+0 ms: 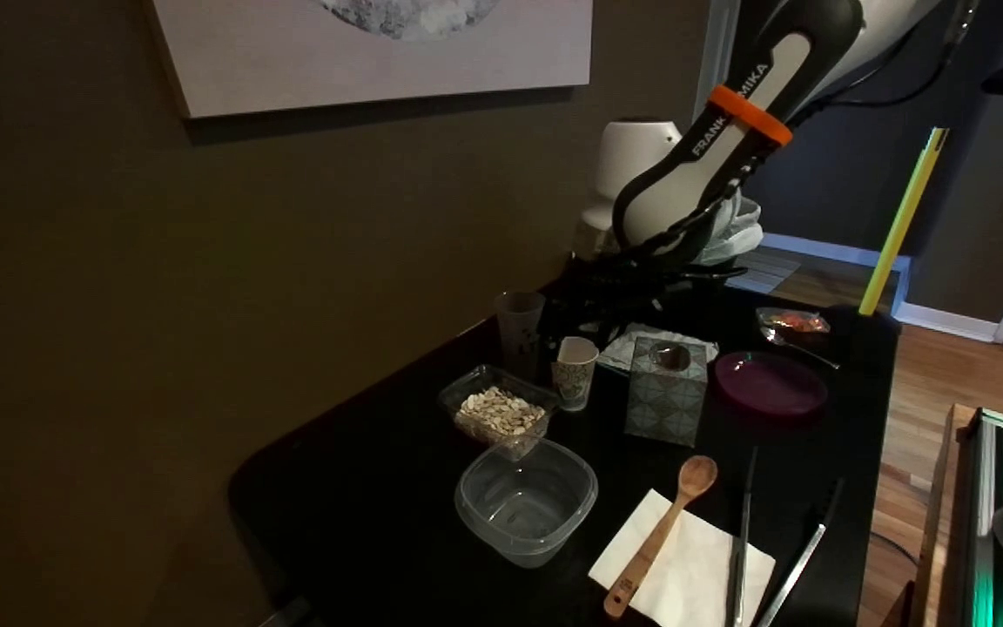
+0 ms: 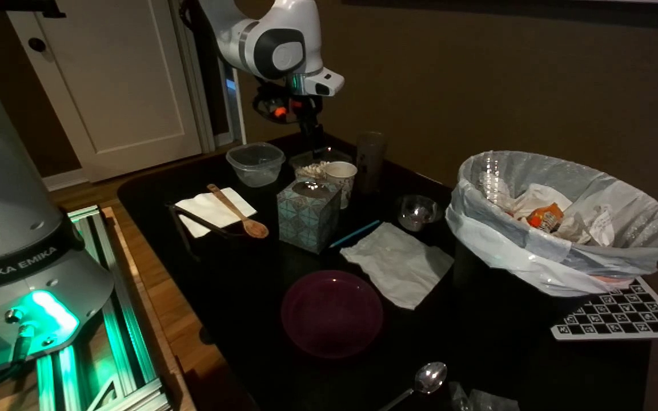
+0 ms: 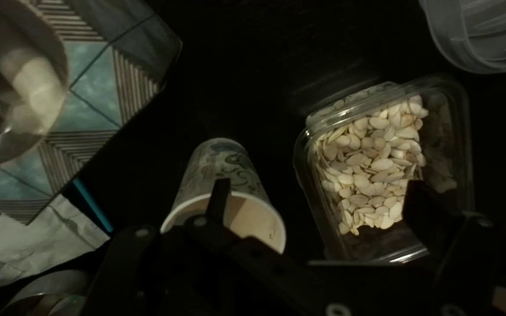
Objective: Move some white objects from the bowl to the paper towel, then wrap the and put them in the bin
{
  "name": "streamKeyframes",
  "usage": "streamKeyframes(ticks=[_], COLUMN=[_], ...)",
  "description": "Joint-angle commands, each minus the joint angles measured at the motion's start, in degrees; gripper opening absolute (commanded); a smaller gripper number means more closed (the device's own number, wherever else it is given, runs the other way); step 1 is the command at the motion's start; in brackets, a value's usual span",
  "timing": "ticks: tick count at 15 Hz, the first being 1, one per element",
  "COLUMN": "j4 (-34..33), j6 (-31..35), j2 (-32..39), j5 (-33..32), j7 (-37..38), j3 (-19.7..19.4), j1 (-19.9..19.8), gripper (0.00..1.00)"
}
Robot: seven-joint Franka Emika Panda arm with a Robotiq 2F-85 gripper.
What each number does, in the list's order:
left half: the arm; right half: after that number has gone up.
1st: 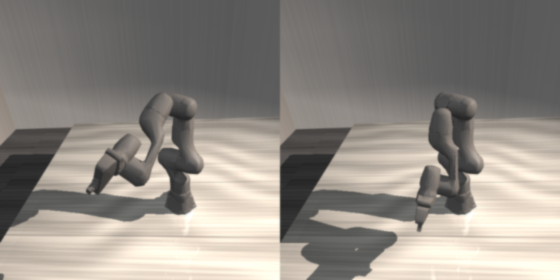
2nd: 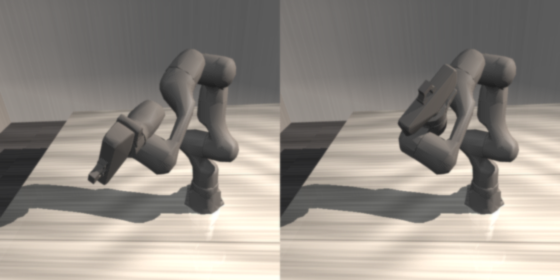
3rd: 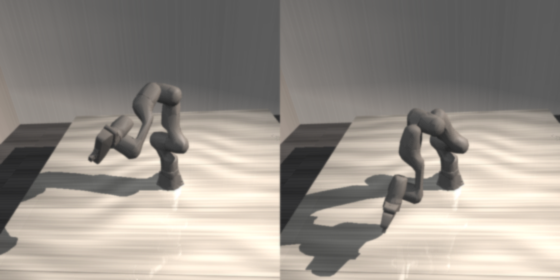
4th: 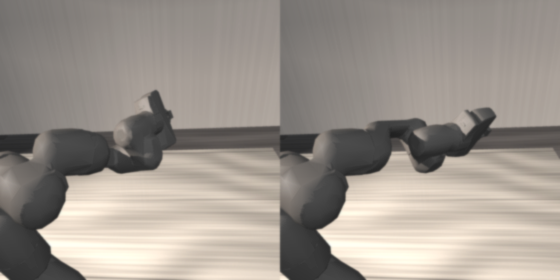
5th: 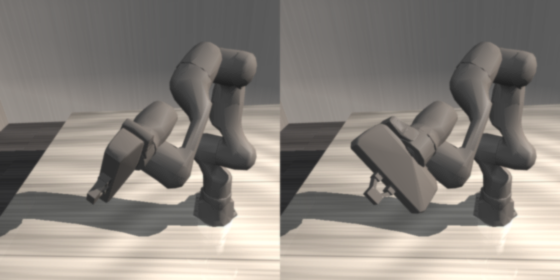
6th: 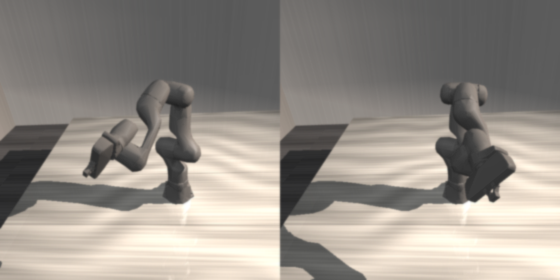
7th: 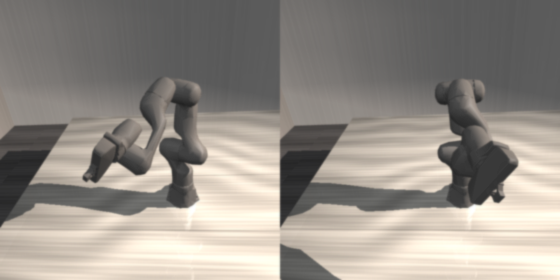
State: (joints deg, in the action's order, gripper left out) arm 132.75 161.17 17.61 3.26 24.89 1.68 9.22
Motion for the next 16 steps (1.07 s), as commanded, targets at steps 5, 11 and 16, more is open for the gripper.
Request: streamKeyframes(ticks=[5,11,16], j4=[-10.3,-18.1,-23.0], j6=[2.6,4.9,4.6], j2=[12.1,20.5,24.8], j5=[-3.0,-1.6,-0.2], j7=[11.4,14.0,15.1], j3=[-6.2,-8.8,-9.0], j1=[9.9,13.3,14.3], gripper=[1.00,1.00,1.00])
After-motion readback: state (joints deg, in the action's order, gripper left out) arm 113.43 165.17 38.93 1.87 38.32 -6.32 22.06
